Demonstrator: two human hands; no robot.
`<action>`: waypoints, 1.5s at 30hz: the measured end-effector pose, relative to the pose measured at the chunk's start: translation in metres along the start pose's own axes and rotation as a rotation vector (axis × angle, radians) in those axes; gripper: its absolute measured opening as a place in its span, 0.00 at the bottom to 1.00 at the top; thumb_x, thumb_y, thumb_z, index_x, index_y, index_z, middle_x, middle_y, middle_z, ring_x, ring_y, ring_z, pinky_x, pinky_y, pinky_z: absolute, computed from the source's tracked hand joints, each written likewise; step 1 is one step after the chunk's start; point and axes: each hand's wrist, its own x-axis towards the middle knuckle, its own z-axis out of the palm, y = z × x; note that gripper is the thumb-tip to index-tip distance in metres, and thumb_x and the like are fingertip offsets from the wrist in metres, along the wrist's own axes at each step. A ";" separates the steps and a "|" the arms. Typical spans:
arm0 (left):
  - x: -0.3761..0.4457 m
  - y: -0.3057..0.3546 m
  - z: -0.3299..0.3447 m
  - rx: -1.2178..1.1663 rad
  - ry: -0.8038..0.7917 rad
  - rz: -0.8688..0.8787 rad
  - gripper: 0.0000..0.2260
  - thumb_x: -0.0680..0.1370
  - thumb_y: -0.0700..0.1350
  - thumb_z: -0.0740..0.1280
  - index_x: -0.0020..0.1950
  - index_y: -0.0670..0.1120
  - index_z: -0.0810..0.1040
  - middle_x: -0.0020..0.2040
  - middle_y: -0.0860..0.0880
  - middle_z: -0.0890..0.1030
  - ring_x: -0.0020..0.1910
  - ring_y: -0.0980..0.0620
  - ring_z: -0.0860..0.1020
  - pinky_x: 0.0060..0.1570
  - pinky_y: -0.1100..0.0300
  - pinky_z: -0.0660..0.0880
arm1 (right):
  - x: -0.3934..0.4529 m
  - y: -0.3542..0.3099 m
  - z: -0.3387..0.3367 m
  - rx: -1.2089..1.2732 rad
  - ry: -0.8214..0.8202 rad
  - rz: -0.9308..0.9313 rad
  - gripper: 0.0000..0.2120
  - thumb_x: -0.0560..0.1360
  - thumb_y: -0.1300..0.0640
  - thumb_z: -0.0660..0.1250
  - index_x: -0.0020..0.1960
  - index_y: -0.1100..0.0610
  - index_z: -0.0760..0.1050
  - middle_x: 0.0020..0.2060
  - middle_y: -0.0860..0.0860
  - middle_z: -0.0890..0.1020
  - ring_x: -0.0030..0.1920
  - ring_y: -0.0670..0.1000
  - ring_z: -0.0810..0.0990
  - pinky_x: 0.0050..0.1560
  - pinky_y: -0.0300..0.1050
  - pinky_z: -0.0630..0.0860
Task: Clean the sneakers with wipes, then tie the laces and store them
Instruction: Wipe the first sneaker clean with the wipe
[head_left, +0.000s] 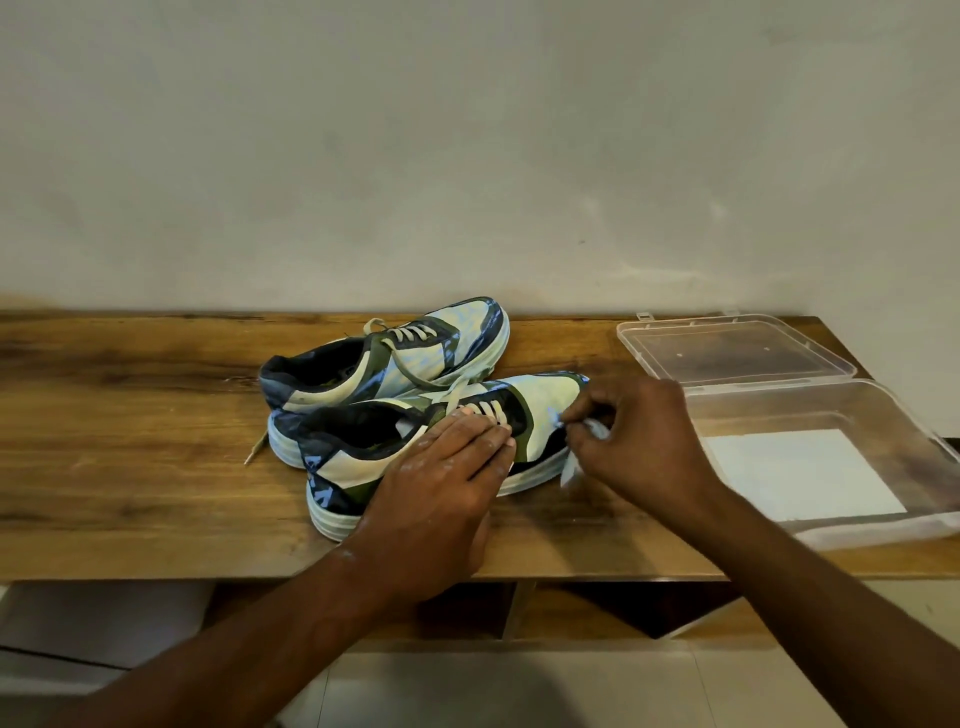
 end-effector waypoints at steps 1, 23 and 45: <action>0.000 0.000 0.000 -0.002 0.001 -0.001 0.23 0.75 0.44 0.70 0.69 0.40 0.80 0.68 0.42 0.80 0.71 0.43 0.75 0.77 0.48 0.65 | 0.005 0.004 -0.004 0.001 0.052 0.024 0.07 0.69 0.66 0.76 0.42 0.55 0.87 0.38 0.45 0.86 0.39 0.42 0.83 0.46 0.48 0.84; -0.008 0.019 -0.006 0.006 0.002 -0.019 0.22 0.75 0.44 0.71 0.68 0.41 0.81 0.67 0.42 0.81 0.69 0.43 0.77 0.72 0.46 0.71 | -0.003 -0.021 0.000 -0.162 -0.107 -0.110 0.07 0.69 0.61 0.74 0.45 0.54 0.88 0.40 0.49 0.87 0.40 0.47 0.82 0.46 0.46 0.80; 0.006 0.012 -0.010 -0.277 -0.070 0.311 0.19 0.79 0.39 0.69 0.70 0.40 0.79 0.70 0.45 0.79 0.73 0.45 0.73 0.76 0.49 0.66 | 0.009 -0.006 -0.075 -0.441 -0.327 0.298 0.15 0.63 0.59 0.81 0.24 0.51 0.77 0.26 0.48 0.81 0.31 0.48 0.80 0.32 0.39 0.70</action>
